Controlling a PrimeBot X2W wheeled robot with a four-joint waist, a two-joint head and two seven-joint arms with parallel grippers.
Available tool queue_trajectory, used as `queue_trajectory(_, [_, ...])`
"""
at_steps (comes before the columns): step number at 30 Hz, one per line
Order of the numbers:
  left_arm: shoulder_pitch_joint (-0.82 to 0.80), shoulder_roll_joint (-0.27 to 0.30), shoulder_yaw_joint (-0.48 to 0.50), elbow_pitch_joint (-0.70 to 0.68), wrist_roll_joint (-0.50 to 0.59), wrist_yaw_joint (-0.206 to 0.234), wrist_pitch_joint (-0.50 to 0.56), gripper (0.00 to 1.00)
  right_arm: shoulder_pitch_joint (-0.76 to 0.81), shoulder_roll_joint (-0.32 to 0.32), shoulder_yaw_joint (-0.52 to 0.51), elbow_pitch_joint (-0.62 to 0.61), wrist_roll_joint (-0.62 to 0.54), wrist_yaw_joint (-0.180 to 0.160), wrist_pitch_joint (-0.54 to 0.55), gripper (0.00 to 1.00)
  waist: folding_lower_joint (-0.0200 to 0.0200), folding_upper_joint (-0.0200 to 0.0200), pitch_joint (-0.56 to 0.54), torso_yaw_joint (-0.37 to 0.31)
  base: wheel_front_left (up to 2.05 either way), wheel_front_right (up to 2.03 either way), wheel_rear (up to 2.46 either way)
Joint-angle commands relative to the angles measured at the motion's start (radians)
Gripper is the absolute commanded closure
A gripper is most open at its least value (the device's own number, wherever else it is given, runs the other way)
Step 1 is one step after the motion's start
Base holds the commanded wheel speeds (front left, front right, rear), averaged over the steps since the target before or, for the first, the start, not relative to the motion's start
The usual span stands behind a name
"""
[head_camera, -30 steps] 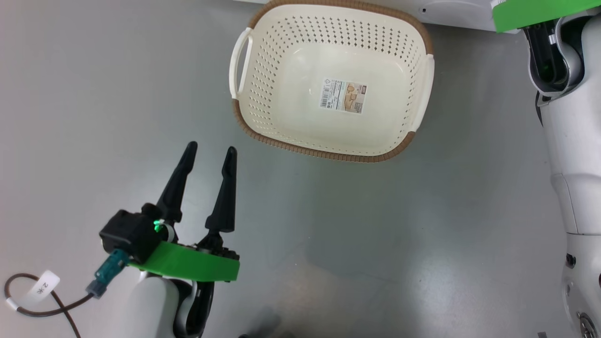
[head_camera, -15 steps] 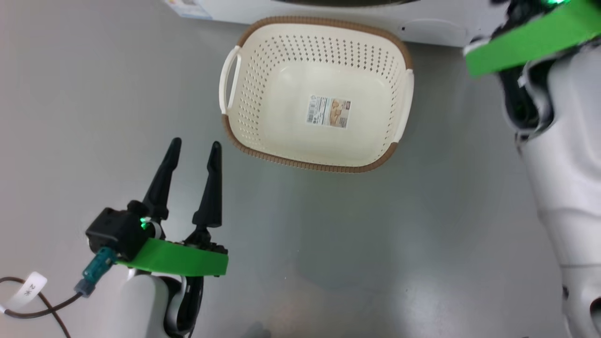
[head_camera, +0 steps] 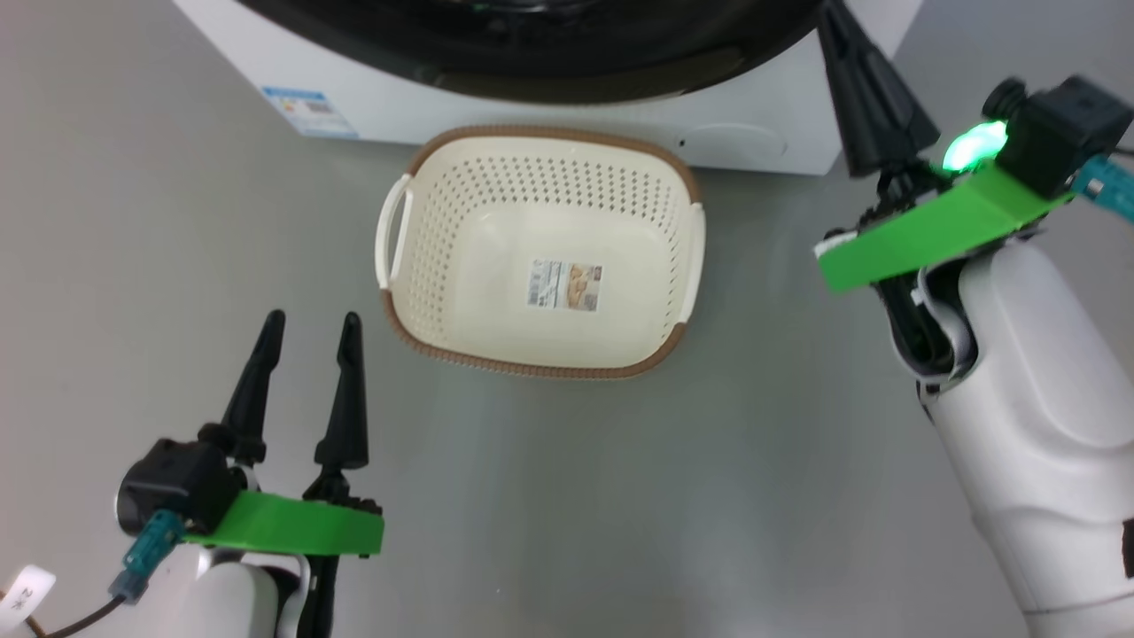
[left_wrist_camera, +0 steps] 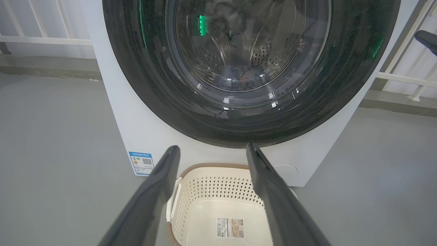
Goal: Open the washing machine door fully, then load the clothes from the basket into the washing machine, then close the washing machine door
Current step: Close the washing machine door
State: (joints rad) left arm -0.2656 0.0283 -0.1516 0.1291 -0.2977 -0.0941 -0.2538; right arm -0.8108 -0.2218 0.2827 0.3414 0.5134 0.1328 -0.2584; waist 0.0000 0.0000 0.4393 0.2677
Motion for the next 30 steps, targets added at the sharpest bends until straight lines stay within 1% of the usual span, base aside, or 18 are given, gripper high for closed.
queue_trajectory(1, [0.024, 0.022, 0.048, -0.018, 0.014, -0.011, -0.008, 0.0, 0.049, 0.022, 0.02, -0.036, 0.002, -0.002, -0.003, 1.0, 0.0, 0.0, -0.065, -0.056, 0.0, 0.0, 0.0])
queue_trajectory(4, [0.045, 0.022, 0.065, -0.017, 0.028, -0.016, -0.008, 0.0, 0.104, 0.028, 0.019, -0.042, -0.009, -0.002, -0.003, 1.0, 0.0, 0.0, -0.102, -0.078, 0.0, 0.0, 0.0])
queue_trajectory(5, [0.052, 0.022, 0.07, -0.017, 0.032, -0.017, -0.008, 0.0, 0.121, 0.027, 0.024, -0.043, -0.014, -0.002, -0.003, 0.97, 0.0, 0.0, -0.115, -0.086, 0.0, 0.0, 0.0])
queue_trajectory(6, [0.059, 0.022, 0.075, -0.017, 0.037, -0.019, -0.008, 0.0, 0.138, 0.029, 0.026, -0.044, -0.016, -0.002, -0.003, 0.78, 0.0, 0.0, -0.127, -0.093, 0.0, 0.0, 0.0])
queue_trajectory(7, [0.066, 0.022, 0.08, -0.017, 0.041, -0.02, -0.008, 0.0, 0.155, 0.033, 0.025, -0.041, -0.014, -0.002, -0.003, 0.62, 0.0, 0.0, -0.139, -0.1, 0.0, 0.0, 0.0])
queue_trajectory(8, [0.066, 0.022, 0.08, -0.017, 0.041, -0.02, -0.008, 0.0, 0.155, 0.033, 0.025, -0.041, -0.014, -0.002, -0.003, 0.62, 0.0, 0.0, -0.139, -0.1, 0.0, 0.0, 0.0])
queue_trajectory(9, [0.073, 0.022, 0.086, -0.016, 0.045, -0.021, -0.008, 0.0, 0.171, 0.036, 0.023, -0.035, -0.011, -0.002, -0.003, 0.36, 0.0, 0.0, -0.151, -0.107, 0.0, 0.0, 0.0])
queue_trajectory(10, [0.081, 0.022, 0.091, -0.016, 0.048, -0.022, -0.008, 0.0, 0.188, 0.043, 0.014, -0.03, -0.005, -0.002, -0.003, 0.0, 0.0, 0.0, -0.163, -0.114, 0.0, 0.0, 0.0])
queue_trajectory(24, [0.192, 0.022, 0.152, -0.026, 0.075, -0.031, -0.008, 0.0, 0.388, 0.097, -0.084, -0.069, -0.061, -0.002, -0.003, 0.0, 0.0, 0.0, -0.295, -0.191, 0.0, 0.0, 0.0])
queue_trajectory(30, [0.227, 0.022, 0.166, -0.035, 0.085, -0.032, -0.008, 0.0, 0.458, 0.113, -0.129, -0.095, -0.1, -0.002, -0.003, 0.0, 0.0, 0.0, -0.326, -0.213, 0.0, 0.0, 0.0])
